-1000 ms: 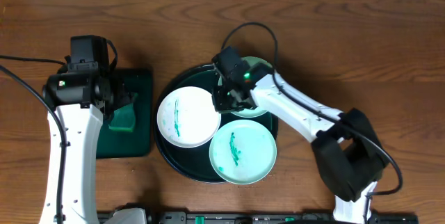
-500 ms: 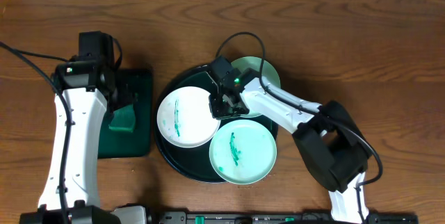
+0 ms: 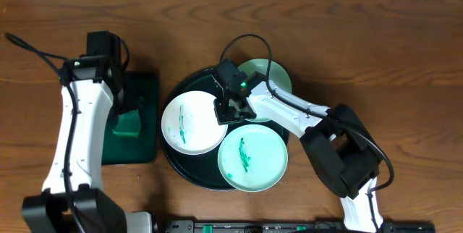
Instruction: Clean dirty plates on tray and stack at the side
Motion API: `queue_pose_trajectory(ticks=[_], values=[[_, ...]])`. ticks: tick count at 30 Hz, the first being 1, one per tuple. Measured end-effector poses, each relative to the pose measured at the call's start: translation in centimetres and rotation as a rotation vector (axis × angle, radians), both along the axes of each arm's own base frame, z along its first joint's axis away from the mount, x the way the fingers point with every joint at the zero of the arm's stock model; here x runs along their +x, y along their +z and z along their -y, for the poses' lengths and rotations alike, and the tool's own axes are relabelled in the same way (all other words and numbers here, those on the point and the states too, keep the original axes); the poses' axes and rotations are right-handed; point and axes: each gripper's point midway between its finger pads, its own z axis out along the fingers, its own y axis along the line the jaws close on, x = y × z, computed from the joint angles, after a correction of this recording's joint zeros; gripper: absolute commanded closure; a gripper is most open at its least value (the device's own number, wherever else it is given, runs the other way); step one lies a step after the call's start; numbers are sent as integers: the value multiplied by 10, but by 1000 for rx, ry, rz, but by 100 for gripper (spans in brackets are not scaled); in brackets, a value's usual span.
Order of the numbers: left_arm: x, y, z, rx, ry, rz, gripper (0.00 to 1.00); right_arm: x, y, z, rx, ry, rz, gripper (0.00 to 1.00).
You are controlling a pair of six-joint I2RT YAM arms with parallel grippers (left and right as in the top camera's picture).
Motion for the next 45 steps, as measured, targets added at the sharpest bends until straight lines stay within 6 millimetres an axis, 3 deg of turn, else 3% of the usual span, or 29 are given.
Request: queue_pose_trajectory(ticks=[3, 7, 12, 15, 35, 45], values=[[6, -15, -15, -3, 15, -27, 37, 0, 0, 0, 0, 5, 1, 99], [18, -40, -21, -75, -7, -47, 37, 0, 0, 0, 0, 11, 4, 99], [24, -75, -5, -217, -46, -103, 37, 0, 0, 0, 0, 15, 5, 99], [26, -86, 4, -264, -68, -119, 37, 0, 0, 0, -1, 15, 5, 99], [30, -87, 2, -292, -97, -98, 36, 0, 0, 0, 1, 15, 7, 99], [15, -86, 6, -312, -115, -163, 36, 1, 0, 0, -1, 29, 13, 99]])
